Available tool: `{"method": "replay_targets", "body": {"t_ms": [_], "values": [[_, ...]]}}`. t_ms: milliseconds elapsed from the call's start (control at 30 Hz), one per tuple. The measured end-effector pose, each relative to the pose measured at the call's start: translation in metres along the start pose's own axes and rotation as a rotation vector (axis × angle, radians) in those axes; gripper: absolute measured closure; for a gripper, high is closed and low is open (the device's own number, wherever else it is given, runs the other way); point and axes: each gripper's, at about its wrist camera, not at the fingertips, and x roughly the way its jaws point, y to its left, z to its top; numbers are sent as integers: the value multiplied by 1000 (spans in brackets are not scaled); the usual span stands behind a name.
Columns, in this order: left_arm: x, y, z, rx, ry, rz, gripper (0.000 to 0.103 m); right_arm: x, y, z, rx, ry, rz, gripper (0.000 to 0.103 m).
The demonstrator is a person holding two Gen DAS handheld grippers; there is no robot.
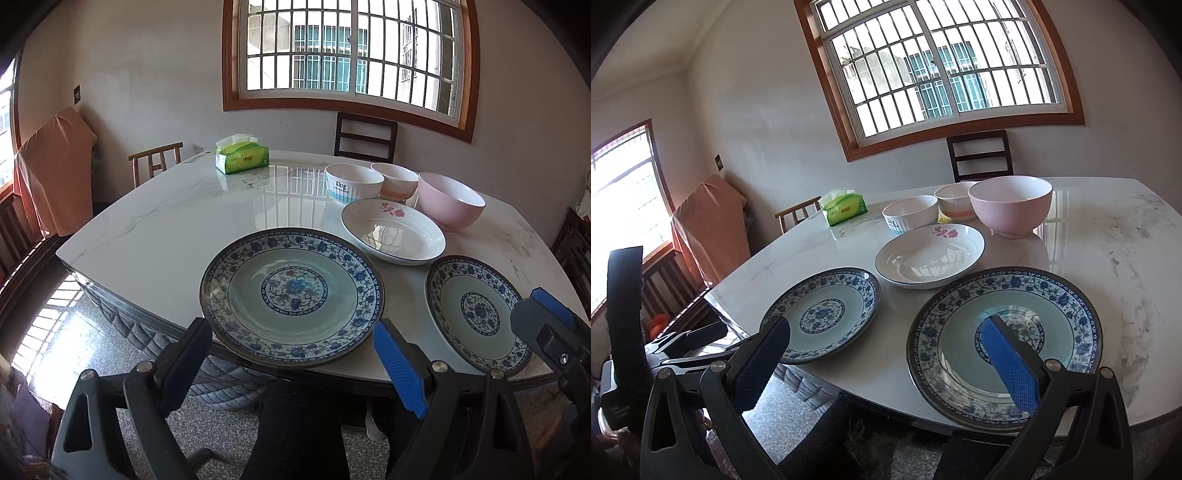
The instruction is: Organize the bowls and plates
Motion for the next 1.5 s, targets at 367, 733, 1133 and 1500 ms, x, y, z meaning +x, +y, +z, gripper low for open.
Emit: {"method": "replay_targets", "body": {"t_ms": [367, 733, 1133, 1500], "values": [[25, 45, 16, -86, 114, 12, 12, 41, 16, 24, -15, 169, 150, 11], [67, 88, 34, -182, 252, 6, 19, 119, 21, 35, 54, 416, 221, 40], [107, 110, 35, -210, 361, -21, 24, 173, 14, 33, 78, 525, 131, 40], [119, 109, 36, -198, 415, -59, 82, 200, 15, 21, 93, 614, 116, 40]]}}
